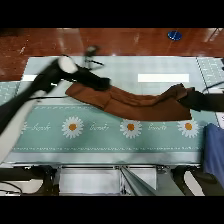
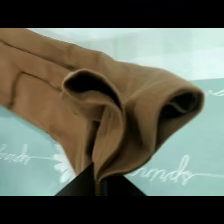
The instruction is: Fold the shirts.
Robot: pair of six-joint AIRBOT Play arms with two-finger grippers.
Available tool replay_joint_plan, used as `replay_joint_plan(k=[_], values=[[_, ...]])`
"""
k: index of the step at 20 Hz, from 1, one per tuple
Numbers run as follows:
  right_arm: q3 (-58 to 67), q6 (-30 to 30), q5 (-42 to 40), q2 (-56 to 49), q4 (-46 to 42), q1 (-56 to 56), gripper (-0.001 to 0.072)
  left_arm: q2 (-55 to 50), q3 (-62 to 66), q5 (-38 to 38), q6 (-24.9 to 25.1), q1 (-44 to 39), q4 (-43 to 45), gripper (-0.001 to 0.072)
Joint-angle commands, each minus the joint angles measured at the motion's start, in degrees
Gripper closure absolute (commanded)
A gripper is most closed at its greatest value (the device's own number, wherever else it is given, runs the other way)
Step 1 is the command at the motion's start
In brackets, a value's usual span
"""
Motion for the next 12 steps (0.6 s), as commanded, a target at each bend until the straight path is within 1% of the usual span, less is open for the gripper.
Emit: replay_joint_plan(k=[1, 3, 6, 8, 10, 12], values=[[-2.8, 3.9, 3.0, 12.9, 4.3, 0.0, 0.0688, -9.2, 5.3, 1.3, -0.3, -12.1, -5.9, 0.0690], [-2.8, 4.5, 3.0, 15.4, 5.9, 0.0, 0.0688, -14.3, 8.5, 1.9, -2.4, -17.5, -8.4, 0.0690], [-2.8, 4.8, 3.1, 15.2, 6.4, 0.0, 0.0688, -20.8, 14.1, -1.7, -2.6, -23.8, -12.0, 0.0690], [-2.8, 4.7, 2.9, 15.2, 7.0, 0.0, 0.0688, -22.3, 15.3, -3.3, -2.6, -25.9, -14.1, 0.0690], [-2.8, 4.7, 2.9, 15.2, 7.0, 0.0, 0.0688, -22.1, 15.7, -3.5, -3.3, -25.2, -14.2, 0.0690], [-2.8, 4.7, 2.9, 15.2, 7.0, 0.0, 0.0688, -21.3, 17.1, -5.2, -3.7, -21.2, -14.2, 0.0690]])
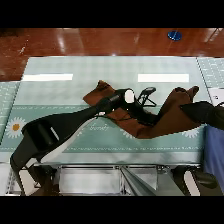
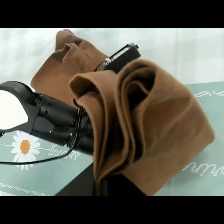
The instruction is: Fold the shirts.
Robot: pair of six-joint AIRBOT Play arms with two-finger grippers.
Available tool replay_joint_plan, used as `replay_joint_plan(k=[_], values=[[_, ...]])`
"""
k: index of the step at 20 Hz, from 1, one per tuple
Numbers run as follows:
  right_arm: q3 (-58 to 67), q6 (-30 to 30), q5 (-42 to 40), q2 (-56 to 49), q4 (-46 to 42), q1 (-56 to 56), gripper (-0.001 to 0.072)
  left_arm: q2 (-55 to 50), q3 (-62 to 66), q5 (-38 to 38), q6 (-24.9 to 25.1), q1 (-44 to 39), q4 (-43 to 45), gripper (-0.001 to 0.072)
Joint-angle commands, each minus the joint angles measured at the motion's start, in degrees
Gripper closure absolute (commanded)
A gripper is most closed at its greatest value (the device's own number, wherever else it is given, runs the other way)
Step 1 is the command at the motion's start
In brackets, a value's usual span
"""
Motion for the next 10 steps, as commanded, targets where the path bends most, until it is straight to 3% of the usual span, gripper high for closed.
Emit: replay_joint_plan(k=[1, 5, 10], values=[[0.0, 0.2, 0.1, 0.3, 0.6, 0.0, 0.0688, 0.5, 2.1, -3.1, -0.7, 4.6, -1.5, 0.0690], [0.0, -2.3, -1.3, -3.5, 5.4, 1.0, 0.0688, 8.2, 1.9, -9.1, -0.6, 22.3, -1.4, 0.0690], [0.9, -5.9, -16.8, -17.2, 11.7, 14.9, 0.0688, 28.8, -3.1, -16.8, 4.0, 41.9, 7.5, 0.0690]])
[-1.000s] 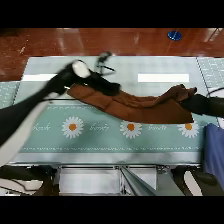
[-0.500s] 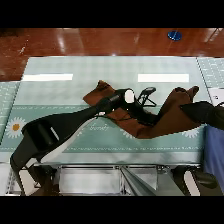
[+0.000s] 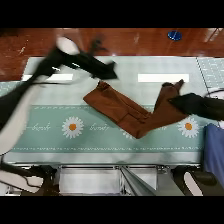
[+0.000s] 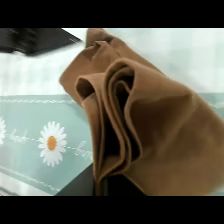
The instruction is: Fold the shirts.
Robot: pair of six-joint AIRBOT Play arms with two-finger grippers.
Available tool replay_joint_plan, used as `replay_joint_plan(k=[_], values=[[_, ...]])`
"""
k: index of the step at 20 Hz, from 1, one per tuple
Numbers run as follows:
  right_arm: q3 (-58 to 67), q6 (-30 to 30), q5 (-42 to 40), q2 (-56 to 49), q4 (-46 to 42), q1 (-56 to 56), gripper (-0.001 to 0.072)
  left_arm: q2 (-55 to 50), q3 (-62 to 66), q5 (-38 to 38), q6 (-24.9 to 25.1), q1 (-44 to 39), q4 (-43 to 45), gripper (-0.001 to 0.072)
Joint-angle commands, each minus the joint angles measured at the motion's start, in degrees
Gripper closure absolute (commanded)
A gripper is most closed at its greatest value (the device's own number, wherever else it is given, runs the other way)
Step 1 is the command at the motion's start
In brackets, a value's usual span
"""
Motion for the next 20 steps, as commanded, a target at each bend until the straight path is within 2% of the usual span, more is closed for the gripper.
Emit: replay_joint_plan(k=[1, 4, 6, 10, 13, 14, 15, 16, 18, 20], values=[[2.0, -3.6, -11.2, -11.2, 5.3, 9.7, 0.0688, 16.3, -6.8, -3.1, 2.6, 14.2, 8.7, 0.0690], [9.9, -5.9, -17.2, -25.4, 7.6, 17.7, 0.0688, 31.7, -19.4, -1.2, 4.3, 24.3, 10.3, 0.0690], [17.3, -5.9, -18.2, -35.2, 7.7, 21.7, 0.0688, 40.5, -28.1, -1.0, 5.2, 27.7, 10.3, 0.0690], [28.7, -6.0, -19.2, -51.1, 10.4, 26.9, 0.0688, 52.6, -43.7, 0.7, 5.1, 26.4, 8.7, 0.0690], [34.8, -5.6, -20.3, -59.0, 11.0, 30.1, 0.0687, 54.9, -51.2, 2.0, 5.1, 24.1, 7.7, 0.0690], [36.5, -5.6, -21.0, -61.4, 11.1, 31.0, 0.0640, 54.6, -53.0, 3.0, 5.2, 23.3, 7.1, 0.0690], [37.8, -5.5, -21.5, -63.2, 11.4, 31.6, 0.0450, 54.3, -54.6, 4.9, 5.1, 22.3, 6.9, 0.0689], [38.5, -5.4, -20.9, -64.3, 12.0, 31.6, 0.0297, 53.9, -55.6, 6.4, 5.1, 21.5, 6.6, 0.0689], [38.6, -5.4, -16.4, -63.9, 13.5, 30.0, 0.0300, 53.0, -56.0, 8.3, 5.1, 20.4, 6.0, 0.0689], [38.6, -5.4, -7.0, -61.1, 12.5, 26.3, 0.0301, 52.6, -56.0, 10.0, 5.1, 20.5, 5.6, 0.0689]])
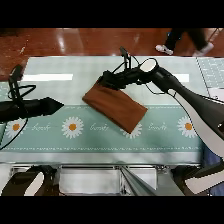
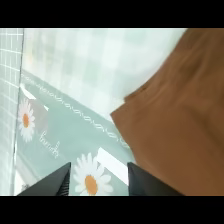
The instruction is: Fold the shirts.
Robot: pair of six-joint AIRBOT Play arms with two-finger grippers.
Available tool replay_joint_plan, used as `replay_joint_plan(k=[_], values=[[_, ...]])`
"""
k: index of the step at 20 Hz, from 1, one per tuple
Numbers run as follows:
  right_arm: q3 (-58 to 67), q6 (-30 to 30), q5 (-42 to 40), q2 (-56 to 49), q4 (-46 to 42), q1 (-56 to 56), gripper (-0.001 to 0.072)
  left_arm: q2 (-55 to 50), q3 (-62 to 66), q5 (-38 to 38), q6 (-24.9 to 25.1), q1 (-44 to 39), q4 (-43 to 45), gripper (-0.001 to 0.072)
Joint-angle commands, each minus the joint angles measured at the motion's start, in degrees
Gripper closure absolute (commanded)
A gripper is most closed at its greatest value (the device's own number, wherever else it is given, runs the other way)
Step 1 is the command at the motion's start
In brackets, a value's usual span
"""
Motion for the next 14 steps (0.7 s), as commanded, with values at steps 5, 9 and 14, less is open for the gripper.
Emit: replay_joint_plan(k=[5, 9, 14], values=[[-0.7, 7.3, 27.9, 20.7, -31.1, -12.0, 0.0305, -0.2, -1.6, 3.6, 0.0, -0.8, -0.9, 0.0689], [-19.9, 23.4, 19.7, 47.3, -59.8, -18.9, 0.0305, -0.2, -1.6, 3.6, 0.0, -0.8, -0.9, 0.0689], [-54.2, 31.7, 7.7, 66.7, -48.2, -33.6, 0.0305, -0.2, -1.6, 3.6, 0.0, -0.9, -0.9, 0.0689]])
